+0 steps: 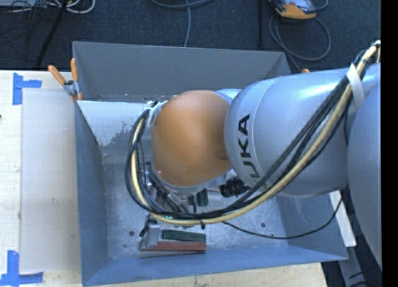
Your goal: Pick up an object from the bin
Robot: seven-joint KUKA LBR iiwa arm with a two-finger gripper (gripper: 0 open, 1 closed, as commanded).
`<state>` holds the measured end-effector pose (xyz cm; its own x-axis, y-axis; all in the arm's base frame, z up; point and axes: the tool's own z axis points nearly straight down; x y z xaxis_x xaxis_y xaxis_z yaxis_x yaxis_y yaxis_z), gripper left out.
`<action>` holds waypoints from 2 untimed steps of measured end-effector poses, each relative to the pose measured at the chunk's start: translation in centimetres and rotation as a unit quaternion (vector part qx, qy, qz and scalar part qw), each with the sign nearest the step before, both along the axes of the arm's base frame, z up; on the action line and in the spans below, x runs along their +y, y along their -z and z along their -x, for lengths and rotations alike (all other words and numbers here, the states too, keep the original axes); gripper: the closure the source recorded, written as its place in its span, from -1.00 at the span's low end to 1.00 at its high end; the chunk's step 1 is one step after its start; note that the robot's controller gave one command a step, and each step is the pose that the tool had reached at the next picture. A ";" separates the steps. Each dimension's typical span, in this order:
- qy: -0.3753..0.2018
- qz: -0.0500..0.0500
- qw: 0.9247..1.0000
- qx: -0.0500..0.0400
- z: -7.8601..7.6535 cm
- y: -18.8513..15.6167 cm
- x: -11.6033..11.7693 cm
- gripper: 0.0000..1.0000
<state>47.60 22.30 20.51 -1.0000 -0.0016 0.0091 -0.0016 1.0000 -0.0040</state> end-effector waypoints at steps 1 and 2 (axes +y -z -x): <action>-0.004 0.001 1.000 0.000 0.2 9.1 -7.6 -1.00; -0.016 -0.004 1.000 -0.010 -0.2 13.5 -6.8 -1.00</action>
Offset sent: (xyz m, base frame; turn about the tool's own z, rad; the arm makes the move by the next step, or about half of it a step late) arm -0.0003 -0.0716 -0.0853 -0.0124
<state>47.76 15.51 6.98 -0.9993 -0.0343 -0.0113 -0.0343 0.9994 0.0028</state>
